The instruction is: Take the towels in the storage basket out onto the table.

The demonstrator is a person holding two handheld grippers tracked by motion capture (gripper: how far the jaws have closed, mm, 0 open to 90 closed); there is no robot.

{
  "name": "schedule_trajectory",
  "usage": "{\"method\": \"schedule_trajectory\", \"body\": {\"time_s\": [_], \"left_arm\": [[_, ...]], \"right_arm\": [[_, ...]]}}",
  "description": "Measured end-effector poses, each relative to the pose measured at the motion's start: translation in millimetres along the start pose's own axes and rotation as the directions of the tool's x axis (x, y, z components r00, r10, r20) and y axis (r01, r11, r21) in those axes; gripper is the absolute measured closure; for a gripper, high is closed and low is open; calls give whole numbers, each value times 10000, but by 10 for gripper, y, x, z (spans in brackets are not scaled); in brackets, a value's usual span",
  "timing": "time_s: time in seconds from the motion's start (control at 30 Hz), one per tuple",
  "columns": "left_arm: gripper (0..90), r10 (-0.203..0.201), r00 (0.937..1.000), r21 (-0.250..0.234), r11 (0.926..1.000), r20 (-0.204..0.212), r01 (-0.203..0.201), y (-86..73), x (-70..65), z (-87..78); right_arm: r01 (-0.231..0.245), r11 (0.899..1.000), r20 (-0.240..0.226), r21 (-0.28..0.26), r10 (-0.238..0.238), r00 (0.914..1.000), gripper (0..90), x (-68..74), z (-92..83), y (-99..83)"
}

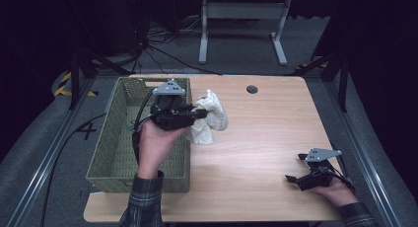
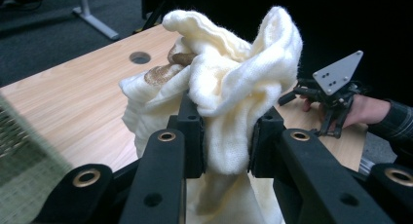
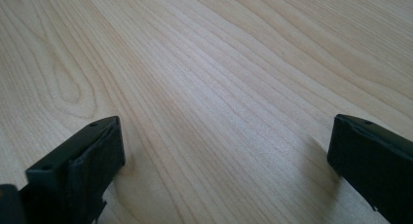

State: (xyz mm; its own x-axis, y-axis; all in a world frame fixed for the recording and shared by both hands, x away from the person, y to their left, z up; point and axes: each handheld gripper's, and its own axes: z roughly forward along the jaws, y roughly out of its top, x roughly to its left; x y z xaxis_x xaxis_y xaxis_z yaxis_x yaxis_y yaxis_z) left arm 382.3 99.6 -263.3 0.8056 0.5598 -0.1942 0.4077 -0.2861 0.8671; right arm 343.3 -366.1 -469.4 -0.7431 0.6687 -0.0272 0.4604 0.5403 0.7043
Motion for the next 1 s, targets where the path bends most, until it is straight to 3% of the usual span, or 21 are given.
{"method": "schedule_trajectory", "body": {"time_s": [0.2,0.43,0.53,1.0], "left_arm": [[729,7,9988,-194,9998,494,3,-134,-79,211],[729,21,9967,16,10000,814,-22,-249,-141,467],[729,-17,9948,357,9994,1019,-20,-323,-206,640],[728,857,9884,809,9921,1256,-963,-421,-510,1092]], "right_arm": [[5,10000,-2,-1,-5,10000,2,-1,0,0],[38,10000,-35,-13,-38,10000,2,-5,3,2],[28,10000,-35,-11,-28,10000,2,-4,3,2],[42,10000,-70,-16,-42,10000,2,0,3,1]]}}
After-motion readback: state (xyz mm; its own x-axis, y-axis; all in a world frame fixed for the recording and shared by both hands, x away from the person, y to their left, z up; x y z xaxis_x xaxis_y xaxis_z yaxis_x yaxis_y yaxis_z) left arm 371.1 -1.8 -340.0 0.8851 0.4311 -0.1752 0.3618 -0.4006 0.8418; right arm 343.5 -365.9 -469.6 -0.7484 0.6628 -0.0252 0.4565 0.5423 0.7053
